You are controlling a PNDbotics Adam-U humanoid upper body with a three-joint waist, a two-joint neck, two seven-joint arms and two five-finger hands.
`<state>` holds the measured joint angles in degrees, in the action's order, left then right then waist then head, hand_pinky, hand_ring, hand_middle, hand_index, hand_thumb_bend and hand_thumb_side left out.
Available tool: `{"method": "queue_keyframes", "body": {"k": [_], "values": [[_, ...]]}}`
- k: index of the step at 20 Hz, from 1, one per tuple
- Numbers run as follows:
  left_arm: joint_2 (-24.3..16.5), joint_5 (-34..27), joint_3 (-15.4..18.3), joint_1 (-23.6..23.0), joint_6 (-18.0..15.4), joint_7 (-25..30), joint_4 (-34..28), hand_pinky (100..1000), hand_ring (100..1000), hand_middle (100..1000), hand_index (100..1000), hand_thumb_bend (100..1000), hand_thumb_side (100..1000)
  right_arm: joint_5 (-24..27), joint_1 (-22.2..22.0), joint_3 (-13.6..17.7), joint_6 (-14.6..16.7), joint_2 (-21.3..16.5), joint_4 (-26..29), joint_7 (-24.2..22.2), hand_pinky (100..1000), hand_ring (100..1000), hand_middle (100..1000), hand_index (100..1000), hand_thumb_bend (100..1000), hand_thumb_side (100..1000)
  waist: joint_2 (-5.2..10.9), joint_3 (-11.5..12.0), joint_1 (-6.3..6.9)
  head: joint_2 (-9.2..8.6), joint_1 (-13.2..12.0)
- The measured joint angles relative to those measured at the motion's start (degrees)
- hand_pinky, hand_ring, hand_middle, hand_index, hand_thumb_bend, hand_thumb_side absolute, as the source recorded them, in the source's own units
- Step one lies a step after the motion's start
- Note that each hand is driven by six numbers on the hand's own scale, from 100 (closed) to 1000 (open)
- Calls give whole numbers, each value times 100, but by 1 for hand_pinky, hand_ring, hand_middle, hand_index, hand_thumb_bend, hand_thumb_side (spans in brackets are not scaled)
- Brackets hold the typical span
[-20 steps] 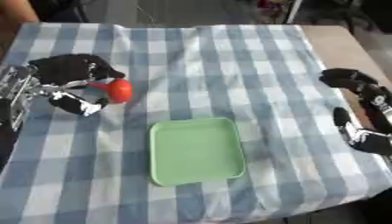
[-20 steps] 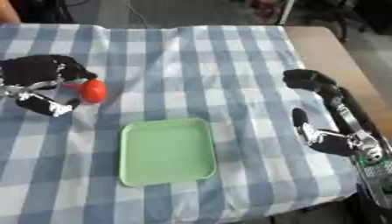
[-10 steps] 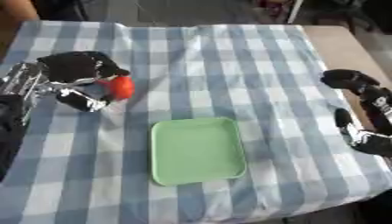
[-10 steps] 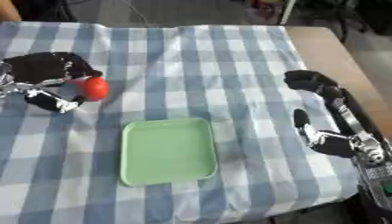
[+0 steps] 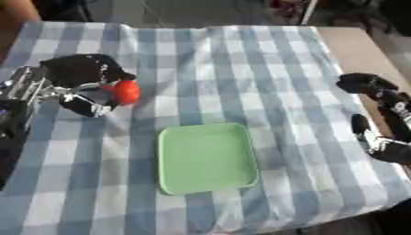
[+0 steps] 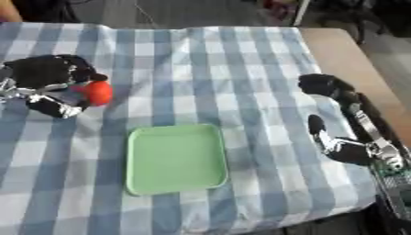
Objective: Pick up objects on the table and place them in the box.
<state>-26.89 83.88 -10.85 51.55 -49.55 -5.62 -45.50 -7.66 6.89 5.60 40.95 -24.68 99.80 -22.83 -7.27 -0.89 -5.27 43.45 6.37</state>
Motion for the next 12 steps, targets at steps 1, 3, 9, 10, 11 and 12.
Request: {"method": "queue_keyframes", "body": {"k": [1, 3, 9, 10, 11, 12], "values": [[1, 30, 0, 2, 6, -29, 0, 910, 835, 735, 1000, 531, 443, 1, 1, 0, 0, 0, 0, 0, 836, 839, 863, 848, 100, 446, -2, -6, 0, -1, -11], [1, 94, 0, 2, 15, -83, 0, 904, 825, 688, 1000, 531, 435, 1, 2, -1, -1, 0, 0, -1, 836, 839, 862, 847, 100, 445, -5, -7, 1, -4, -30], [5, 264, 0, 2, 40, -231, 20, 900, 813, 618, 976, 528, 429, 4, 25, -1, -1, 0, 0, -1, 836, 839, 862, 846, 100, 444, -21, -13, 1, -40, -32], [5, 283, -1, 1, 42, -257, 35, 899, 808, 592, 952, 528, 429, 4, 25, -1, -1, 0, 0, -1, 836, 839, 862, 846, 100, 444, -22, -13, 1, -40, -32], [5, 306, -1, 1, 48, -274, 38, 899, 807, 586, 946, 528, 428, 5, 25, -1, -1, 0, 0, -1, 836, 839, 862, 846, 100, 444, -23, -13, 1, -40, -32], [6, 322, -1, 0, 49, -293, 45, 898, 798, 552, 907, 523, 428, 7, 25, -1, -1, 0, 0, -1, 836, 840, 862, 846, 100, 443, -23, -13, 1, -40, -33]]}}
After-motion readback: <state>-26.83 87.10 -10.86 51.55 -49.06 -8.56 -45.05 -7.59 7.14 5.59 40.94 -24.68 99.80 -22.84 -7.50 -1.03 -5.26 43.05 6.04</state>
